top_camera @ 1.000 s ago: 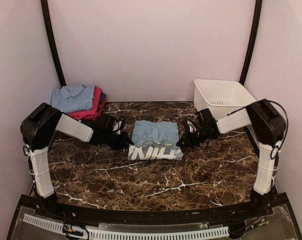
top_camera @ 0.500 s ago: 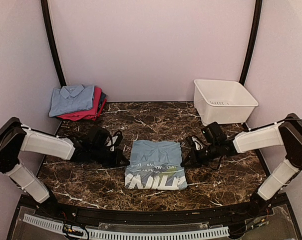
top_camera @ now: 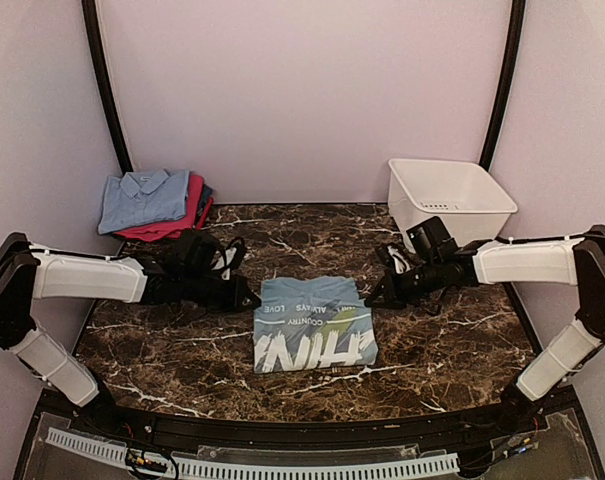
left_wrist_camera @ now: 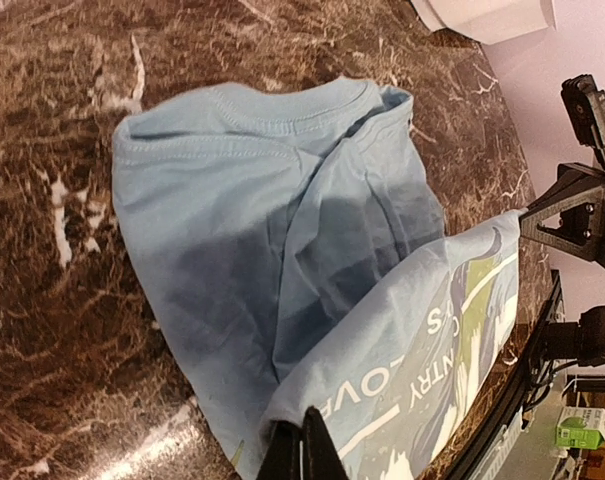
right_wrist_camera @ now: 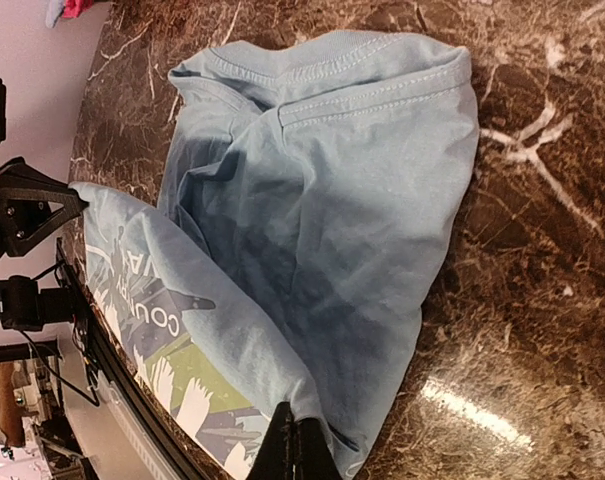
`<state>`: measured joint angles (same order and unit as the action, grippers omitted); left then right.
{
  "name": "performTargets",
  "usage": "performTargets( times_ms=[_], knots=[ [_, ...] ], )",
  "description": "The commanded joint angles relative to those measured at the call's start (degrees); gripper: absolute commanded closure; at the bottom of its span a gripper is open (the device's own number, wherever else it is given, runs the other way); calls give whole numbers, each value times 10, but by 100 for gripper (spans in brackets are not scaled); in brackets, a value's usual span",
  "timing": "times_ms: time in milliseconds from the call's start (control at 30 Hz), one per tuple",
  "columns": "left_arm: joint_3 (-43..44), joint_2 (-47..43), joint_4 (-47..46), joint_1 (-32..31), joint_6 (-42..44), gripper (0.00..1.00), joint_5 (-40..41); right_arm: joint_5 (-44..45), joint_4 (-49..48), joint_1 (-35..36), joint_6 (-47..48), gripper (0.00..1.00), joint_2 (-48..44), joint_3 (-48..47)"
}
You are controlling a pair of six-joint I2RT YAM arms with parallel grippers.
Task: Fold and stack the mixed laundry pile
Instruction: Fold the 2/3-rectangle-folded T-shirt at the center of the board.
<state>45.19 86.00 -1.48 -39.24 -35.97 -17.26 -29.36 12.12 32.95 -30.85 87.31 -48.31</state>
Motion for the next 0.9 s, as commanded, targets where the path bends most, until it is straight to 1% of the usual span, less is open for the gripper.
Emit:
performTargets(
  times_ms=[0, 167, 333, 500, 600, 733, 867],
  knots=[
    [51, 11, 11, 26, 33, 100, 8, -6, 13, -25, 34, 100, 19, -51],
    [77, 55, -9, 56, 37, 100, -5, -20, 0, -40, 54, 100, 67, -108],
    [102, 130, -38, 83, 46, 100, -20, -38, -25, -53, 68, 100, 170, -162],
    [122, 216, -66, 92, 47, 100, -32, -43, -64, -55, 66, 100, 259, -175],
    [122, 231, -71, 92, 47, 100, -35, -47, -85, -55, 58, 100, 273, -156],
    [89, 213, -75, 83, 44, 100, -40, -48, -105, -46, 46, 100, 252, -105],
    [41, 183, -66, 36, 35, 100, -24, -46, -119, -30, 26, 100, 206, -27]
  ],
)
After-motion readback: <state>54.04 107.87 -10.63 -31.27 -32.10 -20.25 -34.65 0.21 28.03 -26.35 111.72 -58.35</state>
